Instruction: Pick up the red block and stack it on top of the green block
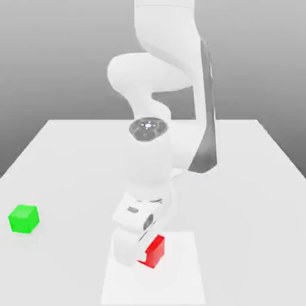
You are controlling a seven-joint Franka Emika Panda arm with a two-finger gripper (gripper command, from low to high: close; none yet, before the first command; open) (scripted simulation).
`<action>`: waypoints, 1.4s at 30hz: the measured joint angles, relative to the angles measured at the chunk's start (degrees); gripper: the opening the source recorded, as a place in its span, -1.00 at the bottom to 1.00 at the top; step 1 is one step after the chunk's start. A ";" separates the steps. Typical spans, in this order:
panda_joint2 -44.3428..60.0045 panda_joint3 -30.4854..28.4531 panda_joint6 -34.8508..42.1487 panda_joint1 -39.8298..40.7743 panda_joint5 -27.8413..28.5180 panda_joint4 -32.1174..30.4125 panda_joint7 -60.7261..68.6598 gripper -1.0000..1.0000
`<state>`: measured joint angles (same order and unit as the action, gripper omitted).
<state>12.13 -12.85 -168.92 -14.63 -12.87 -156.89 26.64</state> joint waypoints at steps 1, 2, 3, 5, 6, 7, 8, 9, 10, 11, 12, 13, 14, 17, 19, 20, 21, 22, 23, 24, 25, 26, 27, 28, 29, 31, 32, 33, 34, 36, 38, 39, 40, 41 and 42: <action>-1.04 -0.96 0.79 -0.64 1.33 -0.10 -0.95 -1.00; -2.08 -1.85 1.60 -1.22 2.64 -0.21 -1.89 -1.00; -3.12 -2.53 2.39 -1.57 3.97 -0.34 -2.86 -1.00; -5.12 -3.67 3.95 -2.15 6.39 -0.62 -4.62 -1.00; -6.08 -4.07 4.71 -2.30 7.48 -0.78 -5.42 -1.00; -7.00 -4.43 5.45 -2.42 8.45 -0.96 -6.14 -1.00; -7.88 -4.59 6.16 -2.34 9.35 -1.15 -6.82 -1.00; -8.72 -4.78 6.85 -2.32 10.14 -1.36 -7.43 -1.00; -9.51 -4.89 7.52 -2.26 10.83 -1.58 -7.97 -1.00; -10.27 -4.96 8.15 -2.20 11.44 -1.82 -8.45 -1.00; -10.97 -4.97 8.75 -2.10 11.96 -2.08 -8.88 -1.00; -11.38 -5.64 9.28 -2.17 12.21 -2.02 -8.96 -1.00; -11.66 -6.77 9.78 -2.05 12.35 -1.82 -8.90 -1.00; -12.16 -11.87 11.16 -2.11 12.62 -0.91 -8.43 -1.00; -12.49 -15.66 11.91 -2.18 12.95 -0.43 -8.24 -1.00; -12.66 -17.52 12.28 -1.67 13.17 -0.21 -8.18 -1.00; -12.84 -19.41 12.67 -0.44 13.42 0.04 -8.13 -1.00; -12.98 -21.29 13.10 1.72 13.64 0.36 -8.04 -1.00; -13.06 -23.16 13.61 4.66 13.78 0.83 -7.87 -1.00; -13.08 -25.00 14.24 8.06 13.83 1.47 -7.60 -1.00; -13.13 -26.19 14.78 11.72 13.94 1.98 -7.39 -1.00; -13.20 -26.86 15.28 14.67 14.07 2.42 -7.22 -1.00; -13.28 -27.35 15.73 16.52 14.19 2.82 -7.03 -1.00; -13.36 -27.89 16.20 17.74 14.36 3.21 -6.90 -1.00; -13.45 -28.67 16.66 19.01 14.54 3.59 -6.78 -1.00; -13.55 -30.39 17.45 22.63 14.81 4.31 -6.50 -1.00; -13.27 -30.51 17.42 24.02 14.42 4.57 -6.13 -1.00; -12.81 -30.15 17.15 24.78 13.73 4.78 -5.56 -1.00; -12.24 -29.55 16.76 25.41 12.86 4.94 -4.90 -1.00; -10.84 -28.11 15.75 26.05 10.81 5.21 -3.43 -1.00; -9.14 -27.18 14.55 24.87 8.18 5.42 -1.52 -1.00; -8.20 -26.69 13.91 25.04 6.69 5.50 -0.44 -1.00; -7.20 -26.15 13.24 25.31 5.08 5.57 0.72 -1.00; -6.16 -25.49 12.55 25.69 3.38 5.64 1.94 -1.00; -5.09 -24.64 11.85 26.24 1.62 5.69 3.20 -1.00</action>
<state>7.04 -37.49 -157.06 11.61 -11.24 -151.20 29.84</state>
